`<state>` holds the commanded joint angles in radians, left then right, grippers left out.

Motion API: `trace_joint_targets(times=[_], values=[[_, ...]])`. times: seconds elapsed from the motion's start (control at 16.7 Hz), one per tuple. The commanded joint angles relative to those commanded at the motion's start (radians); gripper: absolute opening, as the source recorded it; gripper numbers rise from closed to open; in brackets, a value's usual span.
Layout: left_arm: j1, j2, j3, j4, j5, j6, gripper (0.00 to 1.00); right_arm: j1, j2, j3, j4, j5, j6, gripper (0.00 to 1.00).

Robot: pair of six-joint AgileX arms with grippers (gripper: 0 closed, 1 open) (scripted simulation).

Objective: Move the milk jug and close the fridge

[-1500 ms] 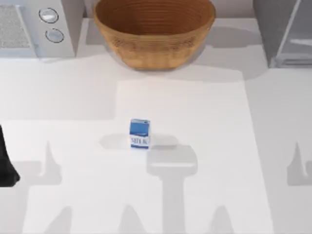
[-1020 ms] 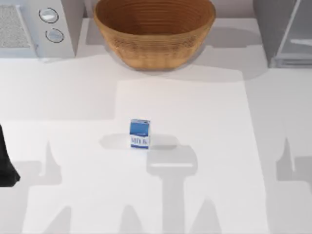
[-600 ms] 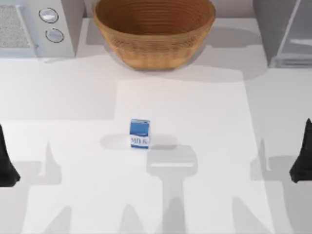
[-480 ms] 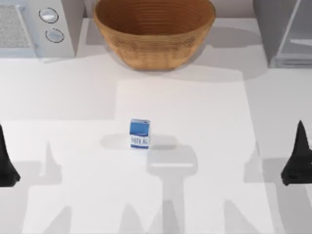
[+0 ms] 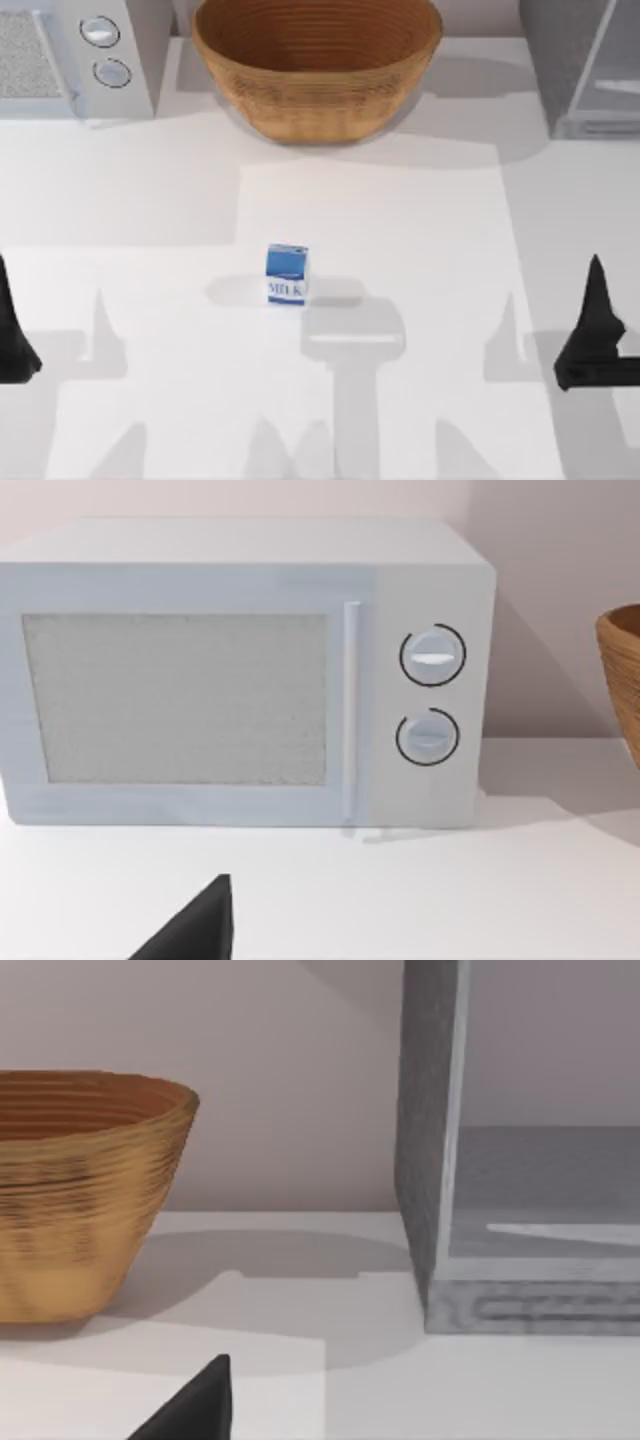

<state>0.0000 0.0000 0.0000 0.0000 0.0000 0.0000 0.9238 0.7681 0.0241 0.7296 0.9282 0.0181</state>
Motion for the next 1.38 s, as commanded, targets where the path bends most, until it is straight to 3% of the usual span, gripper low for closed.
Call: trace_joint_targets(times=[0.24, 0.54, 1.38], values=[[0.000, 0.000, 0.000, 0.000, 0.000, 0.000, 1.00, 0.004, 0.024, 0.019, 0.010, 0.001, 0.002, 1.00], [0.000, 0.000, 0.000, 0.000, 0.000, 0.000, 1.00, 0.050, 0.248, 0.183, 0.095, 0.044, 0.008, 1.00], [0.000, 0.000, 0.000, 0.000, 0.000, 0.000, 1.00, 0.208, 1.394, 0.932, 0.460, 0.321, 0.014, 1.00]])
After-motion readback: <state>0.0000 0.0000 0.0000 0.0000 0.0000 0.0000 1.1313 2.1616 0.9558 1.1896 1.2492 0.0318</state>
